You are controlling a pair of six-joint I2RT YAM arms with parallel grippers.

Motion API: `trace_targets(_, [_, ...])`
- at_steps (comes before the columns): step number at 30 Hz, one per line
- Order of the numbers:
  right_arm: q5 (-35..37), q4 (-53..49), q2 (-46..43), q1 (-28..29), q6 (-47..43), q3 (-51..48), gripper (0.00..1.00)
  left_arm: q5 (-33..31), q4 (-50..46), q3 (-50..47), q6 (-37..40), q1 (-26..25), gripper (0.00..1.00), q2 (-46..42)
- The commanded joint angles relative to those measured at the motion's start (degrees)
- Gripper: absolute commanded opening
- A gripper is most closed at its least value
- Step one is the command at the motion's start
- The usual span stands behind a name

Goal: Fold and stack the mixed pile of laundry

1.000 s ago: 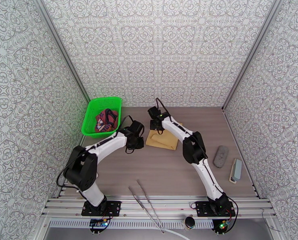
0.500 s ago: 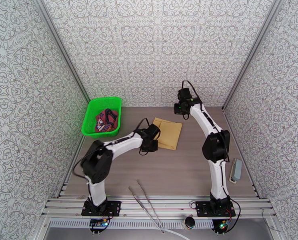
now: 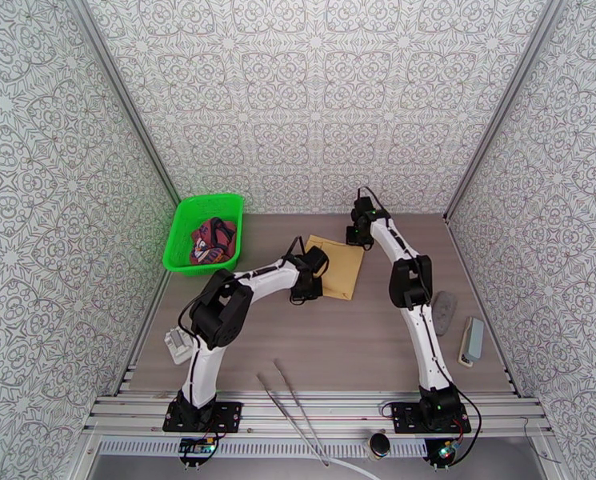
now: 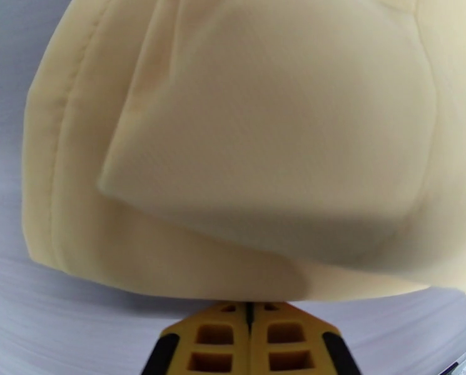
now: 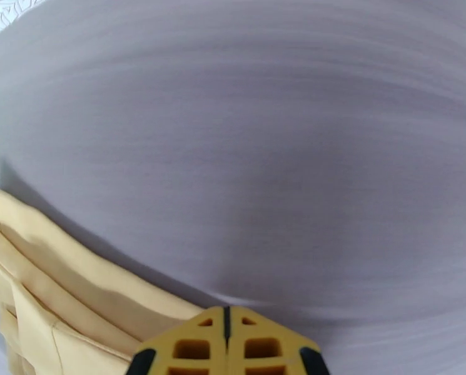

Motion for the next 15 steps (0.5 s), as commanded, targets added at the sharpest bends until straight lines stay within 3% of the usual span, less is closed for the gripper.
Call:
trace_targets(1, [-2.5,0.5,1.2,-0.9,3.8,0.8,0.00,-3.0,0.2,1.1,-0.1,2.4,0.00,4.3])
trace_targets(5, [-3.5,1.3,-3.0,-0.8,5.4,-8.6,0.00,-3.0,0.2,3.7,0.8,4.3,0.00,7.5])
trace_targets(15, [0.4,19.8,-27.0,-0.5,15.3,-51.4,0.00,-4.2,-1.9,14.3,5.5,9.4,0.00,14.2])
